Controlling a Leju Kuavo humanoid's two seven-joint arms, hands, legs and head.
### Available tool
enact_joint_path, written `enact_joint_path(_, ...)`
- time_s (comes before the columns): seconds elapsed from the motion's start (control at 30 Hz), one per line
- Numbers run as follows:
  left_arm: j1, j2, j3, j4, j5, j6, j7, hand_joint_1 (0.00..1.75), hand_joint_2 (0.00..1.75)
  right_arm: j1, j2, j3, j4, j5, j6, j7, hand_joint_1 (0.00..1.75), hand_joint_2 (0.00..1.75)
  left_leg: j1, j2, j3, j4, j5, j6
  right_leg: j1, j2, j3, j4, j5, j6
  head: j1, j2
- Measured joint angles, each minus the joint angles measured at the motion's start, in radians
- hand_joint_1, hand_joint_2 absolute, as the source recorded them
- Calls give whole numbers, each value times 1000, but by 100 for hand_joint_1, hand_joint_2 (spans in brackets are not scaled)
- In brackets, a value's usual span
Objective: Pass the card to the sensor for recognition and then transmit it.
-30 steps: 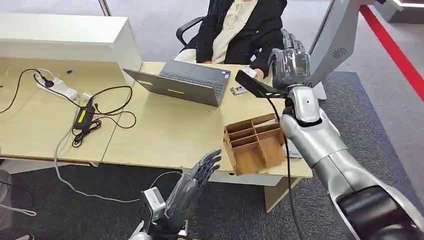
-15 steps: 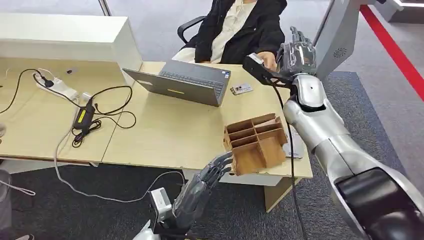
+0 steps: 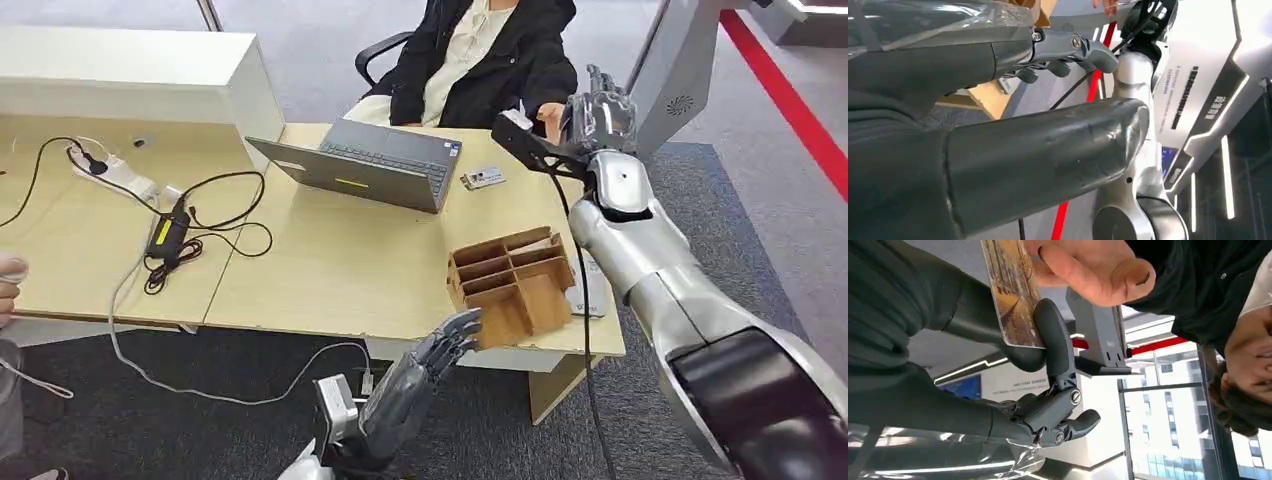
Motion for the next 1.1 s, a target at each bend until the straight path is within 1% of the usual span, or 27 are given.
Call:
enact_joint_path(0.13, -3, -5, -1, 13, 5, 0, -4, 0, 0, 4, 4, 2, 17, -4, 1, -2, 175, 175, 0, 0, 0, 0, 0, 0, 0, 0, 0, 0, 0, 0, 0, 0)
enact_joint_path(0.17, -4, -7, -1, 16, 5, 0, -5, 0, 0, 5, 6, 3, 21, -5, 1, -3, 164, 175, 0, 0, 0, 0, 0, 0, 0, 0, 0, 0, 0, 0, 0, 0)
enact_joint_path(0.2, -4, -9, -1, 19, 6, 0, -6, 0, 0, 7, 8, 4, 26, -5, 1, -3, 148, 175, 0, 0, 0, 0, 0, 0, 0, 0, 0, 0, 0, 0, 0, 0)
enact_joint_path(0.27, -7, -11, -1, 25, 8, 0, -8, 0, 0, 9, 11, 5, 34, -7, 0, -3, 148, 175, 0, 0, 0, 0, 0, 0, 0, 0, 0, 0, 0, 0, 0, 0)
enact_joint_path(0.3, -8, -11, -1, 28, 9, 0, -9, 0, 0, 10, 13, 5, 38, -11, -1, -3, 155, 175, 0, 0, 0, 0, 0, 0, 0, 0, 0, 0, 0, 0, 0, 0)
enact_joint_path(0.43, -13, -14, -1, 40, 14, 0, -13, 0, 0, 11, 17, 6, 54, -19, -3, -10, 157, 175, 0, 0, 0, 0, 0, 0, 0, 0, 0, 0, 0, 0, 0, 0)
enact_joint_path(0.47, -14, -15, -1, 42, 15, 0, -13, 0, 0, 12, 17, 6, 57, -19, -4, -10, 147, 175, 0, 0, 0, 0, 0, 0, 0, 0, 0, 0, 0, 0, 0, 0)
enact_joint_path(0.5, -14, -16, -1, 44, 15, 0, -13, 0, 0, 12, 17, 6, 60, -19, -4, -10, 77, 175, 0, 0, 0, 0, 0, 0, 0, 0, 0, 0, 0, 0, 0, 0)
enact_joint_path(0.53, -16, -16, -2, 48, 15, 0, -14, 0, 0, 12, 18, 6, 66, -19, -5, -11, 54, 175, 0, 0, 0, 0, 0, 0, 0, 0, 0, 0, 0, 0, 0, 0)
enact_joint_path(0.57, -18, -16, -3, 51, 15, 0, -14, 0, 0, 12, 18, 6, 69, -19, -5, -12, 0, 175, 0, 0, 0, 0, 0, 0, 0, 0, 0, 0, 0, 0, 0, 0)
enact_joint_path(0.73, -19, -17, -7, 58, 22, 4, -18, 0, 0, 16, 22, 6, 82, -21, -9, -19, 0, 175, 0, 0, 0, 0, 0, 0, 0, 0, 0, 0, 0, 0, 0, 0)
enact_joint_path(0.9, -20, -18, -12, 64, 24, 16, -26, 0, 0, 18, 26, 6, 92, -29, -33, -24, 0, 175, 0, 0, 0, 0, 0, 0, 0, 0, 0, 0, 0, 0, 0, 0)
enact_joint_path(1.03, -20, -22, -13, 68, 13, 24, -31, 0, 0, 17, 30, 5, 92, -79, -76, -69, 0, 175, 0, 0, 0, 0, 0, 0, 0, 0, 0, 0, 0, 0, 0, 0)
enact_joint_path(1.1, -20, -23, -13, 69, -1, 39, -31, 0, 0, 16, 34, 0, 92, -130, -114, -115, 0, 175, 0, 0, 0, 0, 0, 0, 0, 0, 0, 0, 0, 0, 0, 0)
